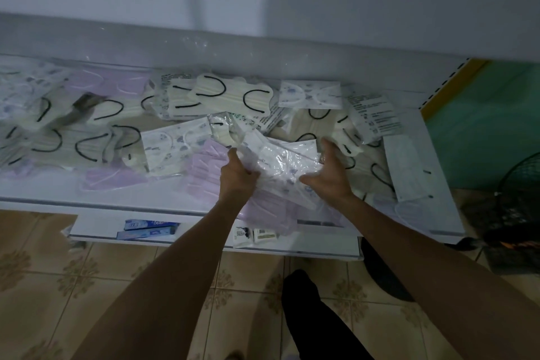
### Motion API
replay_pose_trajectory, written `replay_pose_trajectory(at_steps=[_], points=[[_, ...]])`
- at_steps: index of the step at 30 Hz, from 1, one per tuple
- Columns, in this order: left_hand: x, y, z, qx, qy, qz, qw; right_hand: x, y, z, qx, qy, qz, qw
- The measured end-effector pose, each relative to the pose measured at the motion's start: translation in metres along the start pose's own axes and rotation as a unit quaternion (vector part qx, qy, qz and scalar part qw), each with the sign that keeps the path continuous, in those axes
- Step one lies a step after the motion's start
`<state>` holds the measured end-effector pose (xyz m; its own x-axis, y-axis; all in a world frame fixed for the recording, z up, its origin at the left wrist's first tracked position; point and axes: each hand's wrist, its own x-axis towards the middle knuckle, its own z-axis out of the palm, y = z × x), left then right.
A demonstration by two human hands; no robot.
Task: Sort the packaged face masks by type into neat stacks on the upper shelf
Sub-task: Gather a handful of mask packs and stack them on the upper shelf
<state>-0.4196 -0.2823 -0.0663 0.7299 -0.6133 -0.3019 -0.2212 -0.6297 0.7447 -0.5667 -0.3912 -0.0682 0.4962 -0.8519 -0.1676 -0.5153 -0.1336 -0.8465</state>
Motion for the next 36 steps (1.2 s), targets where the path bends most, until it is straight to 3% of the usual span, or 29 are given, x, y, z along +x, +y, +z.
replay_pose_trajectory(at_steps=[6, 16, 23, 27, 29, 32, 36], points=[[0.009, 0.002, -0.006, 0.106, 0.058, 0.060, 0.991, 0.014, -0.011, -0.017, 0.017, -0.049, 0.024, 0.998], [0.030, 0.011, -0.020, -0.032, 0.021, 0.052, 0.998, 0.060, -0.041, -0.023, 0.138, -0.119, 0.093, 0.979], [0.045, 0.011, -0.030, -0.119, 0.046, 0.007, 0.992, 0.075, -0.066, -0.011, 0.184, -0.225, 0.100, 0.952], [0.049, 0.013, -0.043, -0.215, 0.051, -0.039, 0.975, 0.087, -0.078, -0.010, 0.232, -0.282, 0.121, 0.923], [0.051, 0.015, -0.049, -0.306, 0.034, -0.056, 0.950, 0.093, -0.085, -0.009, 0.244, -0.287, 0.126, 0.918], [0.052, 0.015, -0.058, -0.381, 0.009, -0.095, 0.920, 0.099, -0.089, -0.007, 0.207, -0.289, 0.118, 0.927], [0.049, 0.004, -0.058, -0.334, -0.007, -0.123, 0.934, 0.098, -0.084, 0.001, 0.069, -0.289, 0.070, 0.952]])
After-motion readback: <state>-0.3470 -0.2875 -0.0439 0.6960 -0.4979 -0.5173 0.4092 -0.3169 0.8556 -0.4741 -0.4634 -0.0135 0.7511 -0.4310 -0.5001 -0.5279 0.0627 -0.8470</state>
